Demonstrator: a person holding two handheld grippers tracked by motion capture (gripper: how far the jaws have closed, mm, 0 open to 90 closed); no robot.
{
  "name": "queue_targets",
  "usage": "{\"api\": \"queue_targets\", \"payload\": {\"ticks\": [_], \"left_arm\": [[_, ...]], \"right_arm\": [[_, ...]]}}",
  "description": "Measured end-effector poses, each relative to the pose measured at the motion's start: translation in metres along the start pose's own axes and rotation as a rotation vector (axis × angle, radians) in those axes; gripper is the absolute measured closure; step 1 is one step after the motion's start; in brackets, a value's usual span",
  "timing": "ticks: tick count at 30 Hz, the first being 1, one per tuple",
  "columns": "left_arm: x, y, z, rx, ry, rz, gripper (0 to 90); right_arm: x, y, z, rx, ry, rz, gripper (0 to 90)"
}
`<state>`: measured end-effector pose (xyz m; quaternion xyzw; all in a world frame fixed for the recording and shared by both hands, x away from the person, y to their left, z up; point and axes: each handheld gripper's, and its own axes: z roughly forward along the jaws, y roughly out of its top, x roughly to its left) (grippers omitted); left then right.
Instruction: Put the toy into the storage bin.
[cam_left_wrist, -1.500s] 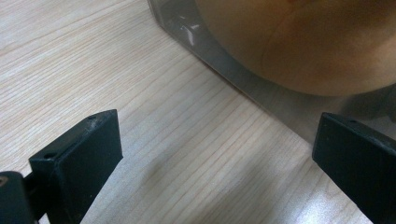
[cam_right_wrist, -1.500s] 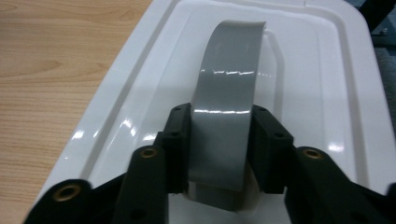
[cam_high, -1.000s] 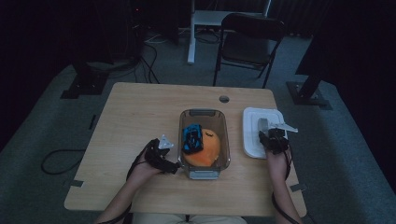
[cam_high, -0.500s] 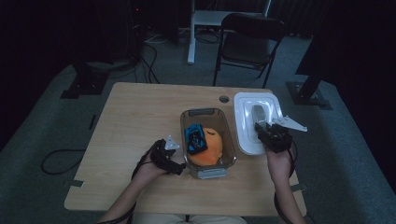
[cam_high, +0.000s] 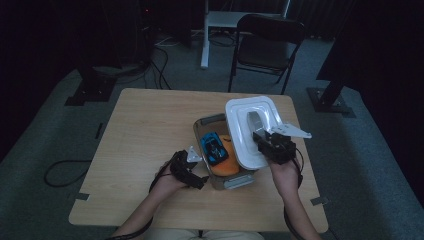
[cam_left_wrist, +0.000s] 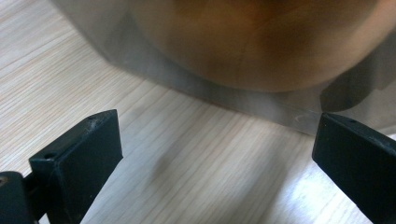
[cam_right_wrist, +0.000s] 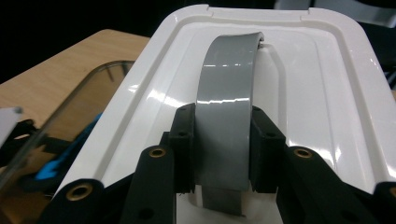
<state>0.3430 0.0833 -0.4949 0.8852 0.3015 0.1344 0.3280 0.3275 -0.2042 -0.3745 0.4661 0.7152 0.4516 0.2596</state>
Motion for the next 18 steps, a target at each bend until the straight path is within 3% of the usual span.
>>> {"api": "queue_targets", "payload": {"ticks": [5,9,18], "left_arm": [[-0.007,0.005,0.002,-0.010,-0.012,0.015,2.1],[-0.004,0.002,0.001,-0.018,-0.010,-0.002,2.1],[-0.002,-0.002,0.000,-0.013,0.001,-0.013,2.1]], "right_arm": [[0.013,0.002,0.008,0.011,0.033,-0.020,67.6],[0.021,0.003,0.012,0.018,0.060,-0.039,67.6],[0.033,0.000,0.020,0.052,0.140,-0.034,67.6]]}}
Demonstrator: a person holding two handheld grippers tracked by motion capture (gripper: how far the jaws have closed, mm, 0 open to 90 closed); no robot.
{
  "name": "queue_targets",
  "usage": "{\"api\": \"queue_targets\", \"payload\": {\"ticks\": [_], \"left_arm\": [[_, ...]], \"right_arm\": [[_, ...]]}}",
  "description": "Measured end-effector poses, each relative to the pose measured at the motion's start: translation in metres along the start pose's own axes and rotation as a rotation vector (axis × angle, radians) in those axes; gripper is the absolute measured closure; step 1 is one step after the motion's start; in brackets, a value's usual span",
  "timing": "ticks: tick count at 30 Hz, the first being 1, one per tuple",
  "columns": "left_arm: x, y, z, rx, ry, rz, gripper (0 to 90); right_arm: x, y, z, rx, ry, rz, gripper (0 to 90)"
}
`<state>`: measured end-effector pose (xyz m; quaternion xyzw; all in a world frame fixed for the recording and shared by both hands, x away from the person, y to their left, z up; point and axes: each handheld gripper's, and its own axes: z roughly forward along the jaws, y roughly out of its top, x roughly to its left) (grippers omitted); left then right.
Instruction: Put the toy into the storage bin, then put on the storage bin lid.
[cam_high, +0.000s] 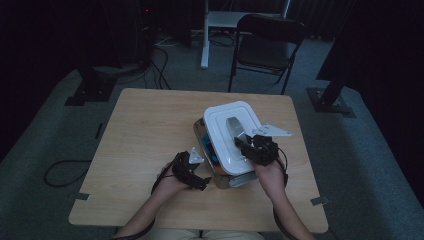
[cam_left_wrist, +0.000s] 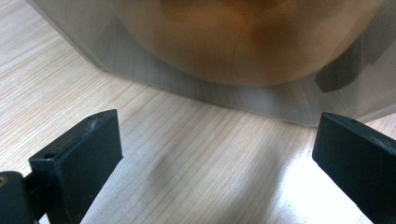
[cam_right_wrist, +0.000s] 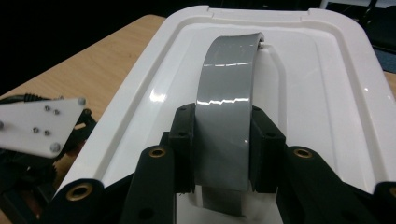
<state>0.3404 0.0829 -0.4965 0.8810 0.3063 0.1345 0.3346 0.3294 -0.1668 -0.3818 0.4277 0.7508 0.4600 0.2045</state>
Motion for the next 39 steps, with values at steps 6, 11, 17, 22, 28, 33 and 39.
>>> {"api": "queue_targets", "payload": {"ticks": [6,11,17,22,28,33,39], "left_arm": [[0.004,-0.002,-0.001,0.004,0.009,-0.009,2.2],[0.005,-0.003,-0.003,0.002,0.015,-0.012,2.2],[0.006,-0.005,-0.004,0.001,0.018,-0.018,2.2],[0.007,-0.006,-0.005,-0.001,0.022,-0.022,2.2],[0.007,-0.007,-0.004,0.004,0.022,-0.023,2.2],[0.007,-0.007,-0.004,0.007,0.024,-0.024,2.2],[0.008,-0.008,-0.003,0.002,0.020,-0.036,2.2]], "right_arm": [[0.006,-0.002,0.008,0.026,0.014,-0.012,67.6],[0.009,-0.003,0.015,0.050,0.029,-0.015,67.6],[0.011,-0.002,0.019,0.062,0.042,-0.007,67.6],[0.012,-0.001,0.021,0.068,0.065,0.004,67.6],[0.013,-0.004,0.022,0.071,0.074,0.015,67.6],[0.013,-0.005,0.022,0.079,0.087,0.023,67.6],[0.015,-0.010,0.026,0.087,0.075,0.017,67.6]]}}
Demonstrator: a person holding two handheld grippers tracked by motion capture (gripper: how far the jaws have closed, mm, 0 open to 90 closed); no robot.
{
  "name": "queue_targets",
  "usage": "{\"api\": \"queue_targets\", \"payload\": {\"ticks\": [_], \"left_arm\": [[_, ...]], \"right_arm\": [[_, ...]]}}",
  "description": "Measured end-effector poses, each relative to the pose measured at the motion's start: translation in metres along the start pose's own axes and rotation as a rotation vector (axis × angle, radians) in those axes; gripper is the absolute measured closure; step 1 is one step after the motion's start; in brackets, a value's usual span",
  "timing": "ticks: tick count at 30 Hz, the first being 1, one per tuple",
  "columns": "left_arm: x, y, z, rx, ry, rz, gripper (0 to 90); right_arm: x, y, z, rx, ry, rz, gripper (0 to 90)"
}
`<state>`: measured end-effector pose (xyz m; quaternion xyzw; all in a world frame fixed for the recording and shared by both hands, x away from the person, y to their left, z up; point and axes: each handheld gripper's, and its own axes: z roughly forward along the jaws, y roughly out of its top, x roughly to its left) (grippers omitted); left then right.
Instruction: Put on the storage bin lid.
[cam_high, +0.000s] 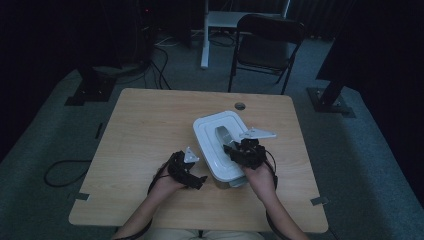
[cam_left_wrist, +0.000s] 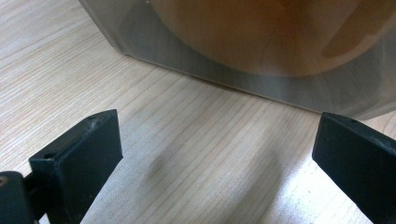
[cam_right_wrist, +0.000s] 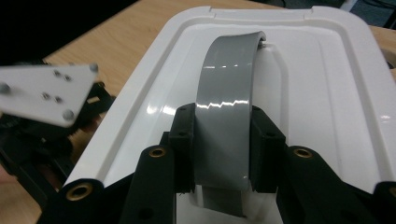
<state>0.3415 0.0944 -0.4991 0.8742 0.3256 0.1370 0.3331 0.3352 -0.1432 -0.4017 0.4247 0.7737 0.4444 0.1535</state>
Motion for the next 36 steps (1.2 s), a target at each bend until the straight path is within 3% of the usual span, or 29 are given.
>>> {"api": "queue_targets", "payload": {"ticks": [6,14,18,26,30,33,36], "left_arm": [[0.000,0.000,0.001,-0.001,0.001,-0.004,2.2],[0.003,0.000,0.000,0.000,0.001,-0.016,2.2],[0.005,0.000,0.000,0.001,-0.001,-0.022,2.2],[0.007,0.000,-0.001,-0.001,0.004,-0.031,2.2],[0.008,0.001,0.000,-0.004,0.007,-0.032,2.2],[0.009,0.002,0.000,-0.007,0.008,-0.039,2.2],[0.010,0.002,0.000,-0.004,0.010,-0.039,2.2]], "right_arm": [[0.003,-0.002,0.001,0.000,-0.021,-0.017,67.4],[-0.002,-0.001,-0.008,-0.045,0.000,0.007,45.9],[-0.008,0.001,-0.016,-0.075,-0.021,0.013,36.4],[-0.037,0.004,-0.035,-0.133,-0.090,0.054,11.8],[-0.053,0.001,-0.041,-0.146,-0.152,0.037,12.8],[-0.069,-0.003,-0.044,-0.172,-0.163,0.055,12.7],[-0.084,-0.007,-0.045,-0.183,-0.207,0.059,12.7]]}}
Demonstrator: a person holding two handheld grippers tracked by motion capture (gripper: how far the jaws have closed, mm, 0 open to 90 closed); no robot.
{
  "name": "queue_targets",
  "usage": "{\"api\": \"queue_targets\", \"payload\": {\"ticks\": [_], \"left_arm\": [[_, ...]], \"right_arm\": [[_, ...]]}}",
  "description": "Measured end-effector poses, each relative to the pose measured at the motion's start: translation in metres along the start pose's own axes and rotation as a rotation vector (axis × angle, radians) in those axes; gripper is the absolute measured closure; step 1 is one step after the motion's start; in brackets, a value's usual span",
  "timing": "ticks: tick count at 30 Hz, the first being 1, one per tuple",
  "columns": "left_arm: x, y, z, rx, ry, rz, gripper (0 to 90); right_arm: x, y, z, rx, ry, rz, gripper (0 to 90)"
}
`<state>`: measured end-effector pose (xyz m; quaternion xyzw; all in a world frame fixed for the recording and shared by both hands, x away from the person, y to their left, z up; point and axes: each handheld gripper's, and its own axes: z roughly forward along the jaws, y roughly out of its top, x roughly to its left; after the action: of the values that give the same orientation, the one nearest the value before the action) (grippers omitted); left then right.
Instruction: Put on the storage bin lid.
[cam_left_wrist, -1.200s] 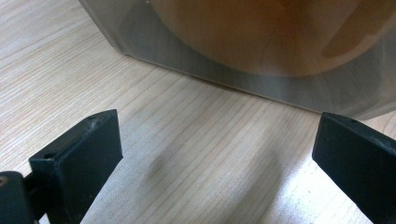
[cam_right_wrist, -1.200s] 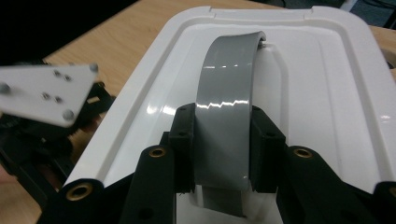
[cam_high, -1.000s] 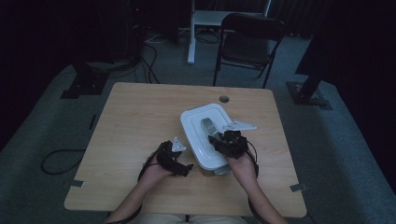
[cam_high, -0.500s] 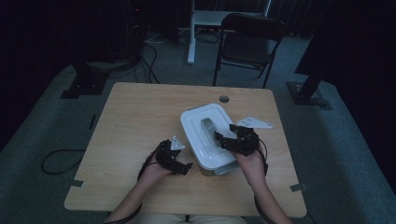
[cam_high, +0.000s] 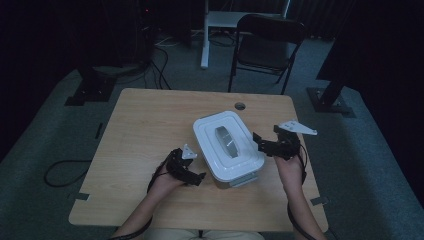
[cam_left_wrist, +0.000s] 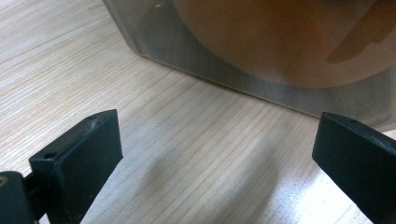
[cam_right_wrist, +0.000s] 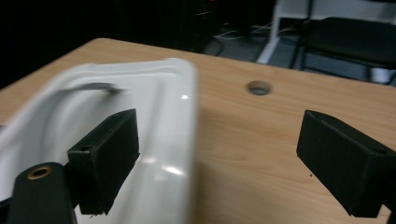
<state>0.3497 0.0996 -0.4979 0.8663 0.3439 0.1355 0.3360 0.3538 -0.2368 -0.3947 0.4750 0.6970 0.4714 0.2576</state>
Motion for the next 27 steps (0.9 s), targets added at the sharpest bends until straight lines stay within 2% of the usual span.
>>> {"api": "queue_targets", "payload": {"ticks": [6,11,13,17,21,22,27], "left_arm": [[0.005,0.001,0.001,-0.017,0.013,-0.024,2.2],[0.009,0.003,0.002,-0.020,0.020,-0.034,2.2],[0.011,0.004,0.003,-0.026,0.023,-0.038,2.2],[0.014,0.006,0.005,-0.026,0.029,-0.047,2.2],[0.018,0.009,0.007,-0.027,0.033,-0.057,2.2],[0.018,0.010,0.008,-0.027,0.031,-0.058,2.2],[0.021,0.015,0.008,-0.034,0.036,-0.057,2.2]], "right_arm": [[-0.033,-0.013,0.012,0.050,-0.094,0.008,12.7],[-0.054,-0.037,0.026,0.082,-0.154,0.037,12.6],[-0.059,-0.047,0.032,0.089,-0.140,0.057,12.6],[-0.060,-0.063,0.044,0.111,-0.115,0.064,12.6],[-0.055,-0.075,0.057,0.142,-0.094,0.057,12.6],[-0.053,-0.078,0.060,0.149,-0.076,0.056,12.6],[-0.043,-0.083,0.066,0.159,-0.049,0.032,12.2]]}}
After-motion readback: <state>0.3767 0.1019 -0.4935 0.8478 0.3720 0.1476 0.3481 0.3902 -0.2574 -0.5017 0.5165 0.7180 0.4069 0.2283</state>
